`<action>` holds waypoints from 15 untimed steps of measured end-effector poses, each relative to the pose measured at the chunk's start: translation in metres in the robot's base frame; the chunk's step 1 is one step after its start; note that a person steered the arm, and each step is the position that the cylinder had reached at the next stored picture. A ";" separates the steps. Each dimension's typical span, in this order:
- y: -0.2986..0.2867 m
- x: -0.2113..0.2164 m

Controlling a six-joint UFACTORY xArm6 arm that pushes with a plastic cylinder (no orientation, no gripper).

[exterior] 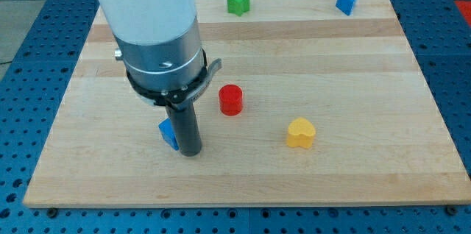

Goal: Slide the blue cube to the center left of the board

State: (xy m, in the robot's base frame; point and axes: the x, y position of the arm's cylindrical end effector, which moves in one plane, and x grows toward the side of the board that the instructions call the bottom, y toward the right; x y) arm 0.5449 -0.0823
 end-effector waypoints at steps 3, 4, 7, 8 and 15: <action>-0.035 -0.020; -0.035 -0.037; -0.080 -0.048; -0.091 -0.053; -0.153 -0.104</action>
State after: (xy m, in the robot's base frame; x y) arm 0.4404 -0.2357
